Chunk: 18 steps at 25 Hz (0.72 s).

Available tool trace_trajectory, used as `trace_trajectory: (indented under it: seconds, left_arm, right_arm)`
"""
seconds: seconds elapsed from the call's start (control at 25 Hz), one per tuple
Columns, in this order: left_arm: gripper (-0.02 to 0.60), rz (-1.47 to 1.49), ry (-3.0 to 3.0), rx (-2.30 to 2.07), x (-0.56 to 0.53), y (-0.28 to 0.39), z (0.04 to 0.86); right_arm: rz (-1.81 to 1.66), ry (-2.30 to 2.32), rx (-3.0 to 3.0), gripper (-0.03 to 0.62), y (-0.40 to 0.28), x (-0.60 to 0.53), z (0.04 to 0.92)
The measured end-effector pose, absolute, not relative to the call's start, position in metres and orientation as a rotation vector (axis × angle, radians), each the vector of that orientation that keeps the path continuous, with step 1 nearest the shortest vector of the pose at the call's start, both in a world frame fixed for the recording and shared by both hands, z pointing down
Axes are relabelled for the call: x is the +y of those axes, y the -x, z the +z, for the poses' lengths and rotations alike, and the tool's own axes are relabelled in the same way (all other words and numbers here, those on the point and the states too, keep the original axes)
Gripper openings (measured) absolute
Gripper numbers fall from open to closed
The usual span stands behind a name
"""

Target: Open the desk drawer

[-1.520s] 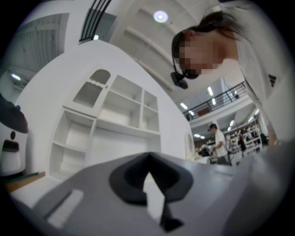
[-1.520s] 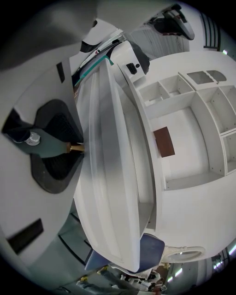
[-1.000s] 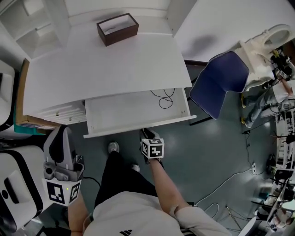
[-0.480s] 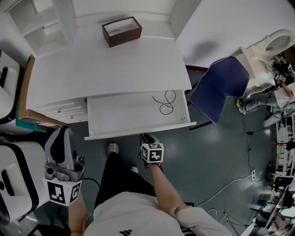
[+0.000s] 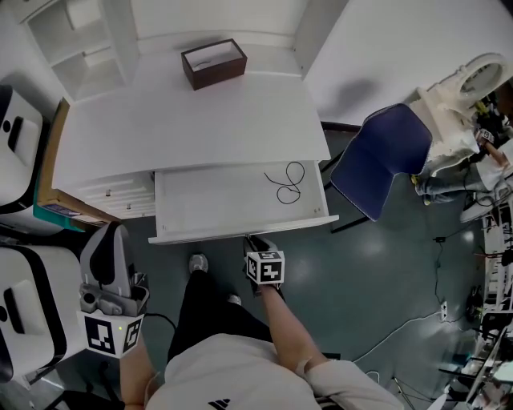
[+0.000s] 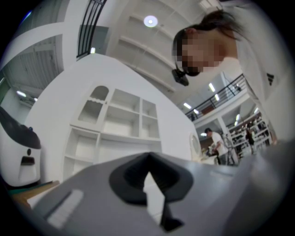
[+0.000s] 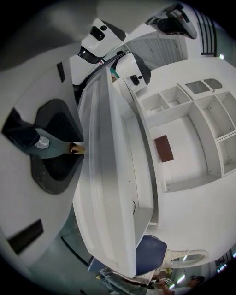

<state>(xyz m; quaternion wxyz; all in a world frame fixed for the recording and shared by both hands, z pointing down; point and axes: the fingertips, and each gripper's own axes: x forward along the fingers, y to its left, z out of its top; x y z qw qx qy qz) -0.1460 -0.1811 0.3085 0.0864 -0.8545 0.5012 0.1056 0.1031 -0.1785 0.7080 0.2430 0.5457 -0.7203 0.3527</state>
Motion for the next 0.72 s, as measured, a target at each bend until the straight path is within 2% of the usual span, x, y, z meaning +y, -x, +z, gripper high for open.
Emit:
trace_trajectory:
  seconds: [0.04, 0.08, 0.16, 0.72]
  left_arm:
    - [0.005, 0.319, 2.544, 1.492, -0.18, 0.145, 0.307]
    - [0.005, 0.326, 2.544, 1.49, -0.178, 0.144, 0.305]
    - [0.005, 0.34, 2.543, 1.483, -0.176, 0.14, 0.301]
    - [0.005, 0.379, 2.565, 1.385, -0.159, 0.102, 0.278]
  right_arm:
    - [0.952, -1.494, -1.981, 0.068, -0.104, -0.177, 0.703]
    - [0.938, -1.499, -1.994, 0.023, -0.104, -0.175, 0.698]
    - [0.901, -1.504, -2.027, -0.002, -0.104, -0.171, 0.685]
    - [0.592, -1.687, -2.237, -0.003, -0.14, -0.172, 0.557]
